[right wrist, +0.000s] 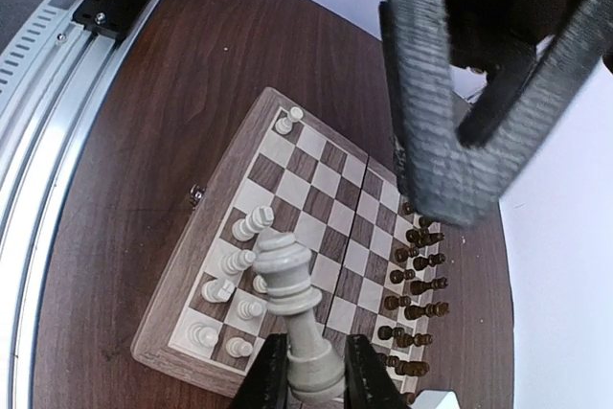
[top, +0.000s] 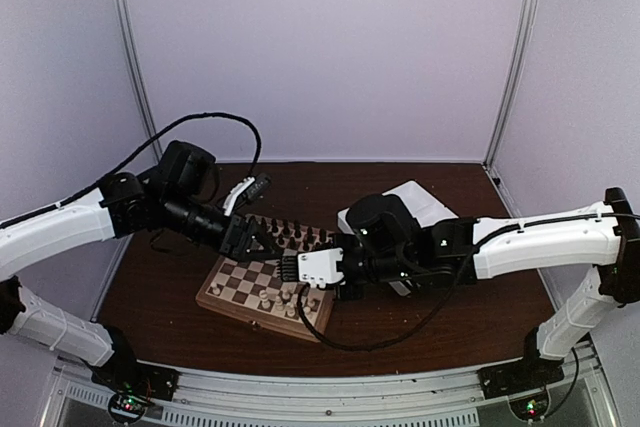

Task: Set up the chess pieces on the board
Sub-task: Place the chess piece on the chessboard.

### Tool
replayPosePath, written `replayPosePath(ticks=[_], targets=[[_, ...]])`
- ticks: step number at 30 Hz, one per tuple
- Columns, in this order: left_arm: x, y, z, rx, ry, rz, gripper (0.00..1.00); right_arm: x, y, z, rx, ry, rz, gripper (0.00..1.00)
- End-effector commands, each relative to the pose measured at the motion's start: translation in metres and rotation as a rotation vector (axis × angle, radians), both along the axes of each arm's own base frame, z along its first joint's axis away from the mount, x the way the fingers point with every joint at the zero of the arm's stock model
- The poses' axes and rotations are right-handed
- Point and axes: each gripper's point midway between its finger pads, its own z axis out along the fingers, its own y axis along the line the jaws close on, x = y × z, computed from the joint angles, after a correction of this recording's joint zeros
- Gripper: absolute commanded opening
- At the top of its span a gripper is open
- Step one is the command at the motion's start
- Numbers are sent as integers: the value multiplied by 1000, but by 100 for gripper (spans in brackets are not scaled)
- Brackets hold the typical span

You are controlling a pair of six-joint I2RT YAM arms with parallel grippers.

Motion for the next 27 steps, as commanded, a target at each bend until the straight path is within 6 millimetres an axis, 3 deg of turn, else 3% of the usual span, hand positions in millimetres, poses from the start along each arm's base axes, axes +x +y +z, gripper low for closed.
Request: replayPosePath(ticks=[1,4,9,18,22,27], targets=[[18,9,22,-106,-168,109,56,0,5,36,194,111,-55,17],[14,12,39,-233,-256,123,60,6,7,53,324,189,-116,19],[10,20,59,-398,-371,159,67,9,14,63,441,307,-164,16],[5,6,52,-403,-384,108,74,18,22,66,499,388,-238,14],[6,1,50,-398,-380,98,70,22,24,65,505,397,-260,14],[8,-1,47,-369,-377,98,49,27,26,63,506,402,-285,14]])
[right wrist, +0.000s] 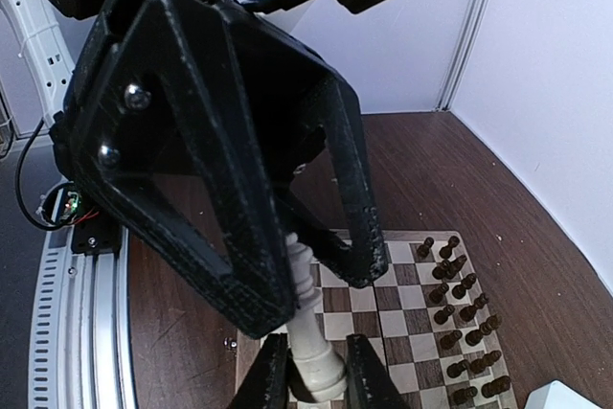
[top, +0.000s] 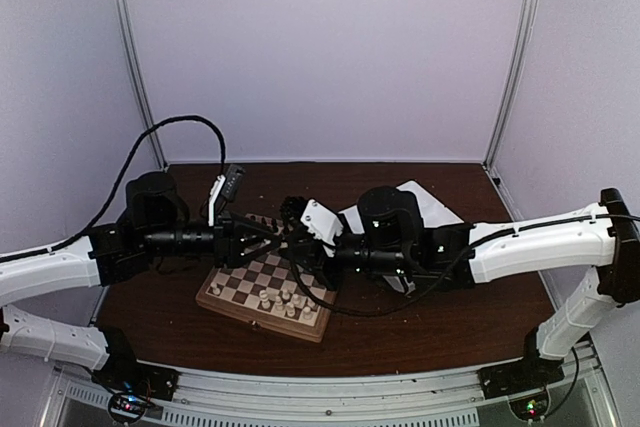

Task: Set up the chess pieces on the board
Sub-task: Place the chess piece on the chessboard.

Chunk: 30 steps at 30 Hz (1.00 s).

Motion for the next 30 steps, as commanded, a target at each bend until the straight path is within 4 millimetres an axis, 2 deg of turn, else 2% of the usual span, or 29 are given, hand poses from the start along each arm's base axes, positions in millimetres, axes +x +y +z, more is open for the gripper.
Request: replayPosePath(ticks=[1,5,11,13,15,18,20,23,26,30], targets=[[4,-3,14,-14,-49,4,46,12,4,14,53,11,-53,14],[4,-4,10,-1,-45,1,43,13,7,13,53,16,-54,14],[6,-4,9,10,-49,14,23,16,7,13,70,25,-71,14],[6,-4,9,12,-51,12,11,16,8,12,66,28,-68,14],[7,-3,9,14,-53,18,8,16,9,11,65,31,-68,14],[7,-2,10,11,-56,24,11,18,9,10,67,36,-74,14],[8,-1,10,15,-59,31,0,17,9,10,69,38,-71,15],[10,4,4,50,-54,54,0,16,8,10,72,38,-69,23],[11,13,-6,139,-42,86,0,17,4,10,70,36,-74,36],[15,40,-22,297,-11,182,0,16,-12,18,84,35,-89,48]])
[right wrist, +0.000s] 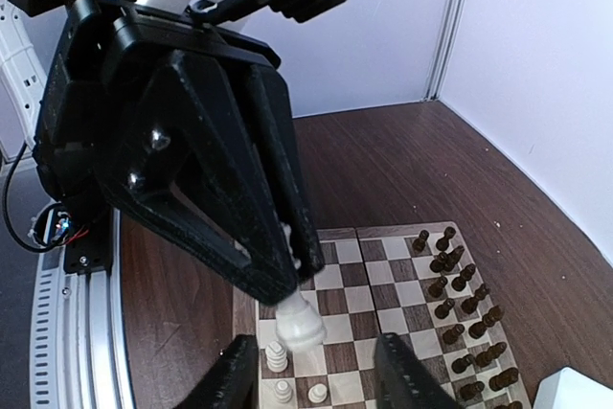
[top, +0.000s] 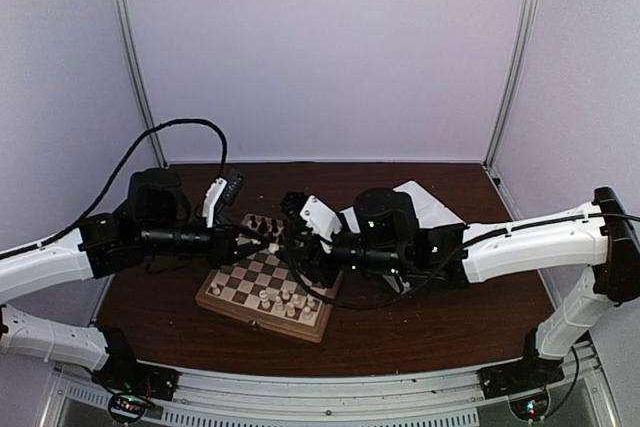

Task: Set up the chess pieces on the board
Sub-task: Place the chess piece on the chessboard.

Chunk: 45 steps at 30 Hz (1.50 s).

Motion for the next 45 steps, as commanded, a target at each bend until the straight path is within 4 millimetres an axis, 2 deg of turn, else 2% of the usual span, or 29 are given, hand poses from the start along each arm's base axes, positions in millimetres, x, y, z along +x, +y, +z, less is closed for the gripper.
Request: replayPosePath(ticks=[1,5,8,11,14,23,33,45], targets=[[6,34,-7,175,-8,124,0,4,-22,26,60,-20,-39,52],[7,65,-36,353,55,223,0,12,-44,20,13,-18,-85,58],[7,73,-61,437,104,248,0,22,-62,16,5,-2,-126,65],[8,72,-81,464,149,260,0,32,-78,15,7,14,-175,79],[12,69,-96,480,173,273,0,39,-92,13,-11,33,-208,99],[16,60,-132,545,217,237,0,47,-114,12,7,47,-254,100],[19,55,-146,522,179,225,0,50,-118,12,26,40,-261,100],[20,51,-171,579,165,203,1,51,-122,10,24,41,-267,100]])
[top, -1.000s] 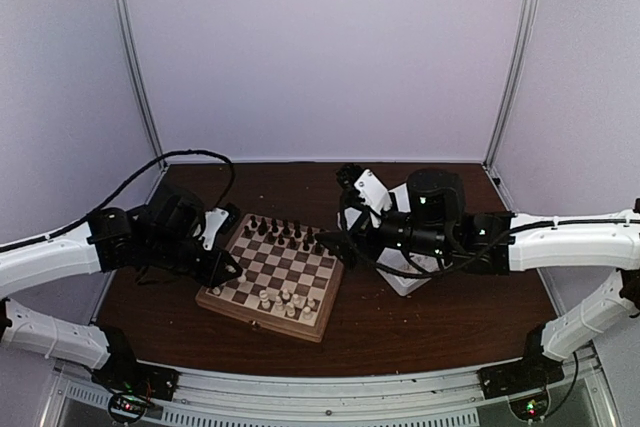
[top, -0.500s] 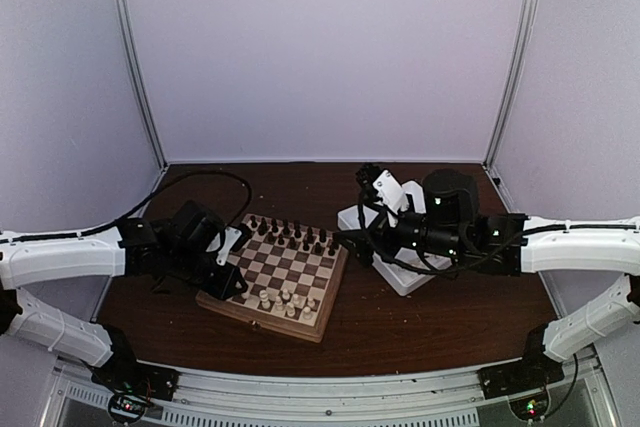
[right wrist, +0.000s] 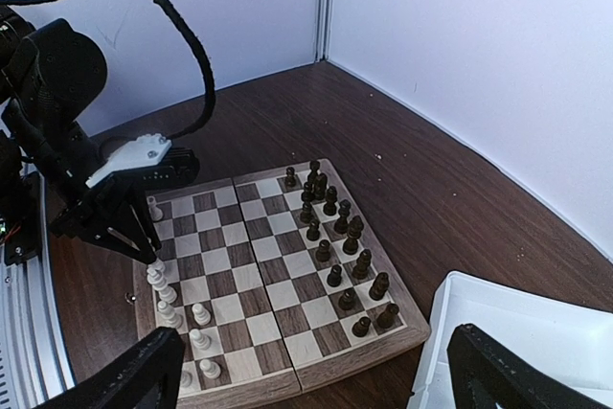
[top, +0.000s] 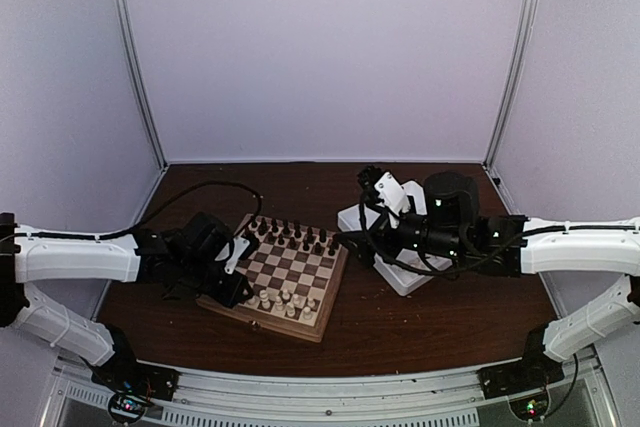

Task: Set up the chess pieces on the board
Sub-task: Place the chess piece on the chessboard.

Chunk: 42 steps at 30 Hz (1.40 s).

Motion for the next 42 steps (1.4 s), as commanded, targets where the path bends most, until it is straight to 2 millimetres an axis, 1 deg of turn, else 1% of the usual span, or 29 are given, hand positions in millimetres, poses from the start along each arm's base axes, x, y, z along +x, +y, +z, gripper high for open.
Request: replayPosePath(ticks=[1,7,12,15,21,25,28,30,32,33,34,37,39,41,42], targets=[[7,-8,-1,-7,-43,-20,1,0,-6,8,34,-8,-15,100],[8,-10,-6,12,-35,-24,9,0,-7,8,35,-8,-12,100],[8,-10,-5,19,-35,-26,26,0,-7,8,35,-7,-10,100],[7,-10,-3,21,-34,-28,32,-1,-6,8,35,-6,-7,100],[5,-8,5,24,-37,-37,37,0,-6,7,34,-4,-7,100],[3,-4,16,29,-50,-32,38,0,-7,6,29,1,-7,100],[3,4,29,42,-75,-20,40,2,-10,5,25,2,-15,100],[1,5,41,22,-86,-25,42,4,-14,4,19,1,-25,100],[-3,3,56,-20,-98,-33,43,7,-19,4,12,-1,-38,100],[-3,3,66,-41,-112,-31,45,9,-23,3,7,1,-50,100],[-8,0,78,-84,-113,-46,46,13,-27,3,3,2,-70,100],[-11,1,105,-156,-152,-47,51,22,-40,-3,-17,20,-115,100],[-12,3,123,-195,-185,-40,57,32,-54,-8,-2,64,-177,100],[-10,5,137,-221,-219,-25,65,50,-77,-8,42,104,-322,100],[-9,6,143,-228,-235,-17,70,59,-92,-9,68,140,-407,100]])
